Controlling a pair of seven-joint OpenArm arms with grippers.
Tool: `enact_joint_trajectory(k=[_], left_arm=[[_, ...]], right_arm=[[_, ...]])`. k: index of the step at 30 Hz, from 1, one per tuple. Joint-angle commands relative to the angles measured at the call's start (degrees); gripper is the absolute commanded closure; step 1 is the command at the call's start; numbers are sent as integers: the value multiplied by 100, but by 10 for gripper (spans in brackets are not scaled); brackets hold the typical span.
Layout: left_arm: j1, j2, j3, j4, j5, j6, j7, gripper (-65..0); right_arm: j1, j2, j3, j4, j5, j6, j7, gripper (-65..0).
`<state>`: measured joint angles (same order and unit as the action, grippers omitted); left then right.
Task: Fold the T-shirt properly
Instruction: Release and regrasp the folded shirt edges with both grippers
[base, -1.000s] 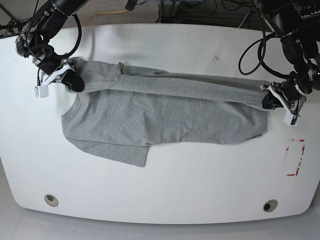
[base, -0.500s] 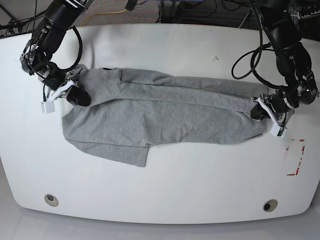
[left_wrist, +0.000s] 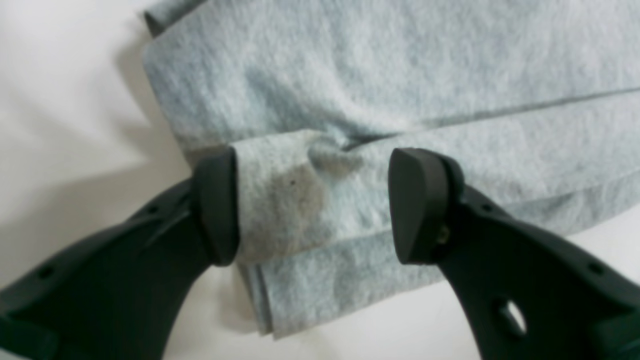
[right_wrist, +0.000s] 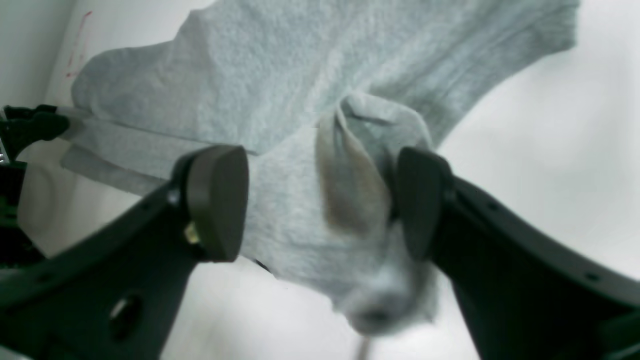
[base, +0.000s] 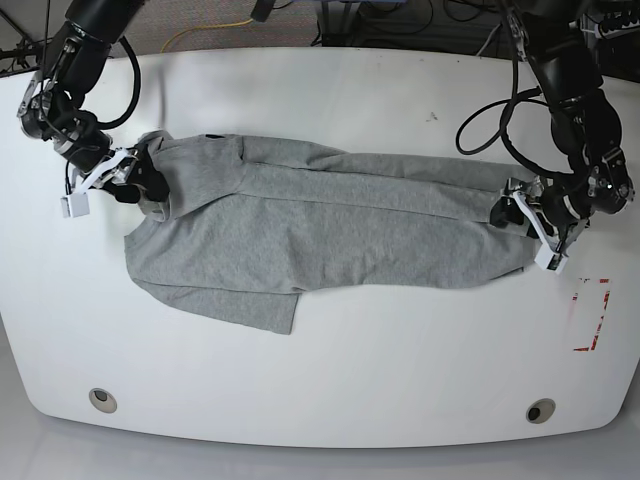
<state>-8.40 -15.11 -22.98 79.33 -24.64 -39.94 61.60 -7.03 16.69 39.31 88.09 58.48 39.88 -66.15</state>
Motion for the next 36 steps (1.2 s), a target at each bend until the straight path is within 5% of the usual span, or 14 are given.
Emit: enact_joint_trajectory(k=[1, 7, 18, 27, 29, 31, 36], left_arm=[[27, -251, -45, 115, -72, -6, -81, -386], [484, -462, -62, 432, -72, -6, -204, -386], [1100, -453, 263, 546, 148, -6, -1215, -385], [1073, -128, 298, 370, 711, -6, -1488, -383], [1073, -119, 307, 344, 842, -6, -1497, -379], [1038, -49, 307, 344, 948, -6, -1505, -331], [994, 39, 298, 335, 1387, -6, -1655, -82]], right_arm=[[-181, 164, 267, 267, 126, 12, 158, -419], [-682, 173, 618, 294, 29, 12, 167, -415], [-638, -267, 566, 311, -1562, 12, 167, -415], [-506, -460, 205, 338, -1615, 12, 175, -411], [-471, -460, 161, 294, -1615, 12, 175, -368], [-445, -460, 144, 267, -1632, 12, 237, -300], [-427, -434, 135, 250, -1668, 12, 281, -114]])
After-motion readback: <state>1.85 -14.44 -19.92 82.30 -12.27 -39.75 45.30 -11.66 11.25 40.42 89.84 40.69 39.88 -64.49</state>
